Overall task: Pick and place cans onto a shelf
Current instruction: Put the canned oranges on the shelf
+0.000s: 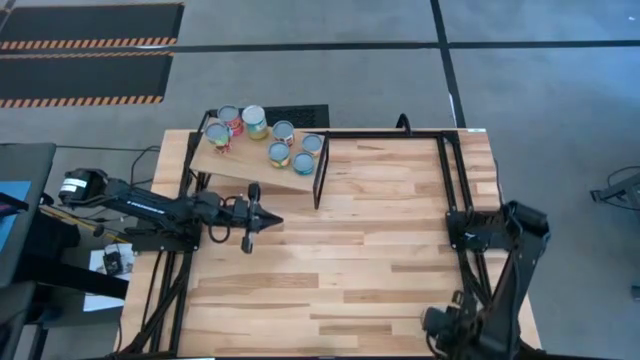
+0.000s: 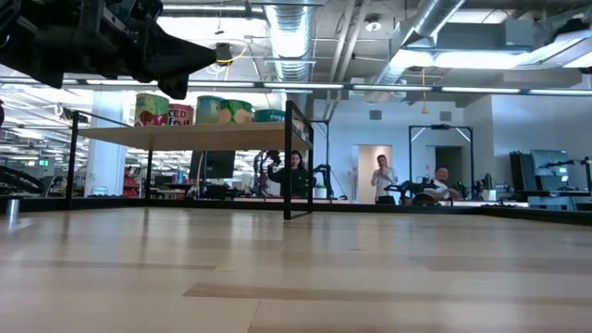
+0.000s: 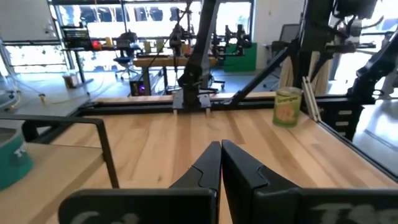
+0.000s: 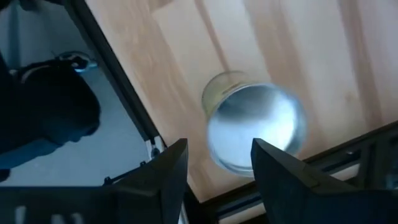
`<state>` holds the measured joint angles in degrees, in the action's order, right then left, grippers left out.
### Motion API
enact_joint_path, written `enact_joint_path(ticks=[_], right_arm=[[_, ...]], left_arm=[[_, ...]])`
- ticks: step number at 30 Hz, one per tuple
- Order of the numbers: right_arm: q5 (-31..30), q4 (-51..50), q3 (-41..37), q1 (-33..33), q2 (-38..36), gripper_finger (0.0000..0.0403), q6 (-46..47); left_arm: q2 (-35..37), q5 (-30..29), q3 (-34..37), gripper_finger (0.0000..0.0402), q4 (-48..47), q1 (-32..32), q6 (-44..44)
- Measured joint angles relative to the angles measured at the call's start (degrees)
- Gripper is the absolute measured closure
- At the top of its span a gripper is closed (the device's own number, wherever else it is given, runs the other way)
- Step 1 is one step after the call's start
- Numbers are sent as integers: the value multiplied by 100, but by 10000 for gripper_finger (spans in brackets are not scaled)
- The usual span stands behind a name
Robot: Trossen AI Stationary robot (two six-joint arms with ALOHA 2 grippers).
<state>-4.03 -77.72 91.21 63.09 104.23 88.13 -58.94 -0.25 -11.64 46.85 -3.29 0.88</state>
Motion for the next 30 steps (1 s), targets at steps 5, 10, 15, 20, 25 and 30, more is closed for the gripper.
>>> enact_joint_path(ticks=[5,10,15,20,25,30], right_arm=[[159,-269,159,-20,471,203,12],[172,-361,161,-135,679,217,16],[174,-267,133,-176,740,243,-137],[170,-277,42,-248,742,286,-156],[172,-169,36,-332,744,337,-500],[115,-203,37,-465,744,393,-1238]], left_arm=[[0,-2,-2,400,4,-76,-90],[0,-48,-2,400,-11,-130,-205],[0,-50,-2,400,-140,-176,-307],[0,-52,-2,400,-103,-184,-316],[0,-56,-2,400,-72,-184,-333],[0,-57,-2,400,-138,-184,-547]])
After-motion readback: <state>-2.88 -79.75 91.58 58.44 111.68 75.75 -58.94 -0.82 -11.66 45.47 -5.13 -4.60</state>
